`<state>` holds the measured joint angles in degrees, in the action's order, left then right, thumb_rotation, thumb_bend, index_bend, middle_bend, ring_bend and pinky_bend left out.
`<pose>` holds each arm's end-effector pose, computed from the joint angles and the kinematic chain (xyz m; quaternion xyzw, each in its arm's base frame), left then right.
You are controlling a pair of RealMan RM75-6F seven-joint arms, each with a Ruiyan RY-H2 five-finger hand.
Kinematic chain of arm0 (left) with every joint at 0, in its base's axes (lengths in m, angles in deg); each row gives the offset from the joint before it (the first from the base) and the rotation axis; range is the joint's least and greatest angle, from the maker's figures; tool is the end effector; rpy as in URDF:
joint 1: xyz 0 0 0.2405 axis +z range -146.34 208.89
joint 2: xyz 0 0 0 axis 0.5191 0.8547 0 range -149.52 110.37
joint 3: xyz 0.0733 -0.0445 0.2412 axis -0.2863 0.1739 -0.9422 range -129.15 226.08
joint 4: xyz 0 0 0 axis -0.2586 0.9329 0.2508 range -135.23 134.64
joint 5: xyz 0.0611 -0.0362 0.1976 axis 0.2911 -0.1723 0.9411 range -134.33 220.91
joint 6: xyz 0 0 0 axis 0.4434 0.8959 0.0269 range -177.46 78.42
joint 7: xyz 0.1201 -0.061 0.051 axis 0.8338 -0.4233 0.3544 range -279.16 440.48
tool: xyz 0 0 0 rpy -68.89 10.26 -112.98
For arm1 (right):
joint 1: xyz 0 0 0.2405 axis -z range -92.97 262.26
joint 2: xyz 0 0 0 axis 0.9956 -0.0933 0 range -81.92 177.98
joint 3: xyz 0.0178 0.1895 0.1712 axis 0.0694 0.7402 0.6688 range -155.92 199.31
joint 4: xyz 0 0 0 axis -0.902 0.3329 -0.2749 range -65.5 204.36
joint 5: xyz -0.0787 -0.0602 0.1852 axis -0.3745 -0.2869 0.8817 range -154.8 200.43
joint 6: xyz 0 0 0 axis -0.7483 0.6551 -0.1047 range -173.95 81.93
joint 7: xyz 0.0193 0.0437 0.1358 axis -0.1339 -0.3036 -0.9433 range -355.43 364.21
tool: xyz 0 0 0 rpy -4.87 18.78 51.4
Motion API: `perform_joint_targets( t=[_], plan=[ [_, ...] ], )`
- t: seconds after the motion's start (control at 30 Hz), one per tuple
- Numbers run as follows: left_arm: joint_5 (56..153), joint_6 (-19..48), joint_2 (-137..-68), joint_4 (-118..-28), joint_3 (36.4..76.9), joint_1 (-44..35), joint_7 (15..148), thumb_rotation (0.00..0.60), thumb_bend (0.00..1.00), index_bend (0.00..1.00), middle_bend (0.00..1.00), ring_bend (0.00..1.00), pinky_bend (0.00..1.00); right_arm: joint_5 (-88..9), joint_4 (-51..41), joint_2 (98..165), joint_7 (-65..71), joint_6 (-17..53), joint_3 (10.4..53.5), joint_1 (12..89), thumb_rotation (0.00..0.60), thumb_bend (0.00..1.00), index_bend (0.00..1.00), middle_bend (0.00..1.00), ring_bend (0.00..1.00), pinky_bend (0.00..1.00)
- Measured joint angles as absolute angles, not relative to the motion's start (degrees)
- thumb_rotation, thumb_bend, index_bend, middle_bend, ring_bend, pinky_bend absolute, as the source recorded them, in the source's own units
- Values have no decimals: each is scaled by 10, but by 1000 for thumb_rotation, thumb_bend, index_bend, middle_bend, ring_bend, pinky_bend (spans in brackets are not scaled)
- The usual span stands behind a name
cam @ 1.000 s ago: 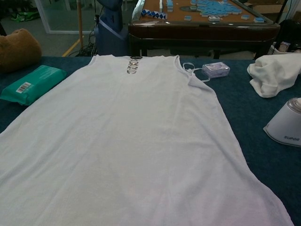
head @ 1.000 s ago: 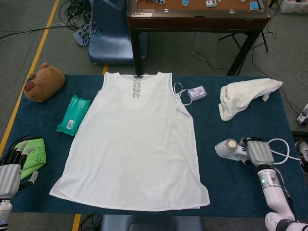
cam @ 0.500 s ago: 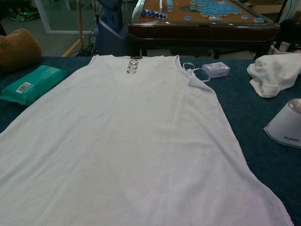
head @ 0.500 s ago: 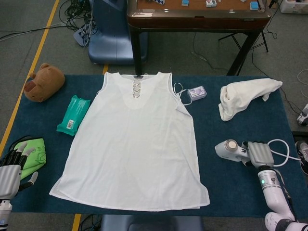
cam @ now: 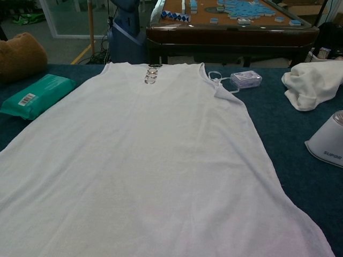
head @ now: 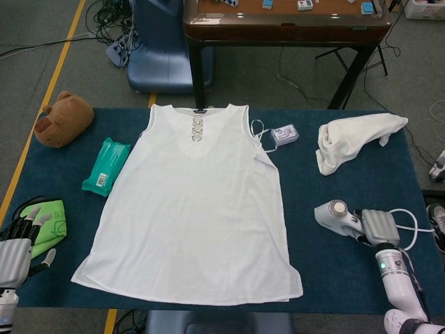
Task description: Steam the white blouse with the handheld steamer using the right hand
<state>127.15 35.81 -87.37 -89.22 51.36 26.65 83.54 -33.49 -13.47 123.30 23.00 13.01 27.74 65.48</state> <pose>-0.3224 0.1803 0.1466 -0.5887 -0.3828 -0.3695 0.6086 -0.3478 -0.2595 0.0792 0.6160 -0.4832 0.1950 0.5908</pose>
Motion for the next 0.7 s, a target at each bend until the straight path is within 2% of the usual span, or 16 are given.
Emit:
perform_joint_targets(
  t=[0.17,0.43,0.7],
  plan=[
    [1272,357,-873,-895,513,266,838,600,281,142,45,97,56,-340,-115,1247,211,141,284,657,600,648,647,646,545,467],
    [1270,360,-871,-900,512,269,843,600,281,142,45,97,56,-356,-81,1268,168,147,291,660,600,716,678,680,584,500],
    [1271,361,-868,-906,513,269,849,600,281,143,45,97,56,-400,-49,1287,95,156,296,663,600,735,757,786,710,617]
  ],
)
